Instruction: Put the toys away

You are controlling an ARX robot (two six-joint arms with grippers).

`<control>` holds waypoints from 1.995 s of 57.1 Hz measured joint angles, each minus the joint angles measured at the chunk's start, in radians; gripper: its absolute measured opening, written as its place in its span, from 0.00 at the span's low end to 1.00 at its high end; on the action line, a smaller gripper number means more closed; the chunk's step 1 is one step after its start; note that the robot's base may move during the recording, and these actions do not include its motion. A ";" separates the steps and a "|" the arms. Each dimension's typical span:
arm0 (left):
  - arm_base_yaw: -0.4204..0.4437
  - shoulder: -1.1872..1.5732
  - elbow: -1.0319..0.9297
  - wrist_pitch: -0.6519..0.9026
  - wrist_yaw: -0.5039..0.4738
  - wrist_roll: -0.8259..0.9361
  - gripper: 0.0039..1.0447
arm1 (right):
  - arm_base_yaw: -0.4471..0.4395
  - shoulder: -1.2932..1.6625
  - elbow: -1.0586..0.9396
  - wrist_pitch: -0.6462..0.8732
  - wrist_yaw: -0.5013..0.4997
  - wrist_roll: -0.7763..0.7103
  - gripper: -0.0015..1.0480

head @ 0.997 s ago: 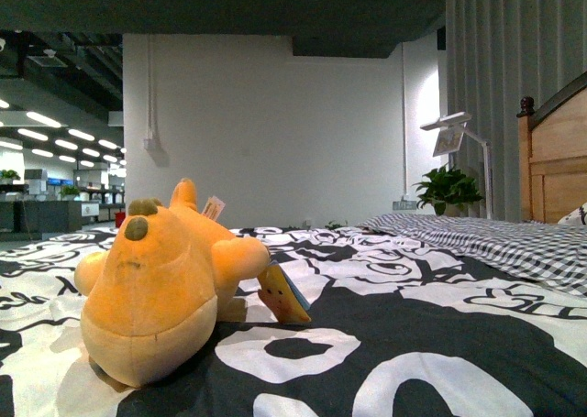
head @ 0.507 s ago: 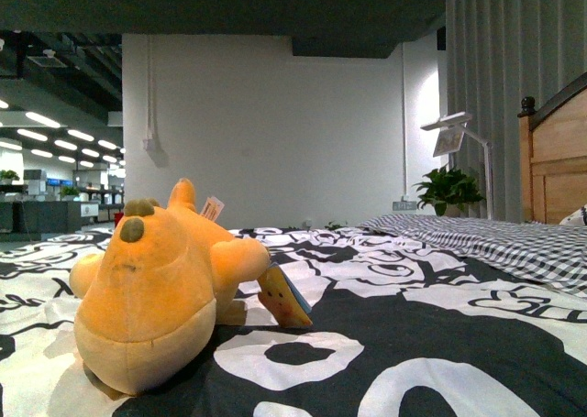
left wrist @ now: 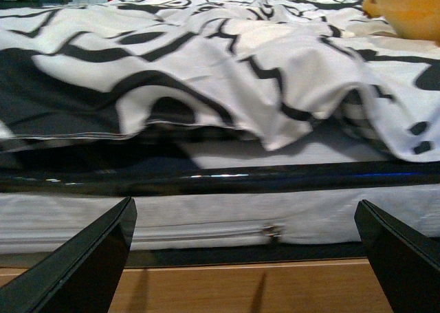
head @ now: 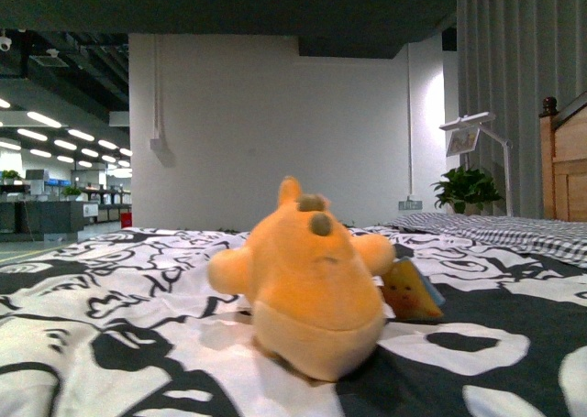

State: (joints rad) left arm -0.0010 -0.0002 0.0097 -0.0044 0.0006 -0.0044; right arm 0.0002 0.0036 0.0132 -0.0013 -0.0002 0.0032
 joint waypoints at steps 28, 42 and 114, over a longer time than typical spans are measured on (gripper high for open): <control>-0.001 0.000 0.000 0.000 -0.003 0.000 0.94 | 0.000 0.000 0.000 0.000 -0.004 0.000 0.98; -0.001 0.000 0.000 0.000 -0.001 0.000 0.94 | 0.000 0.000 0.000 0.000 -0.003 0.000 0.98; -0.001 0.000 0.000 0.000 -0.001 0.000 0.94 | -0.025 1.112 0.461 0.758 -0.216 0.191 0.98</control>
State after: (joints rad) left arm -0.0017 -0.0002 0.0097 -0.0048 -0.0002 -0.0044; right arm -0.0246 1.1160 0.4744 0.7563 -0.2157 0.1944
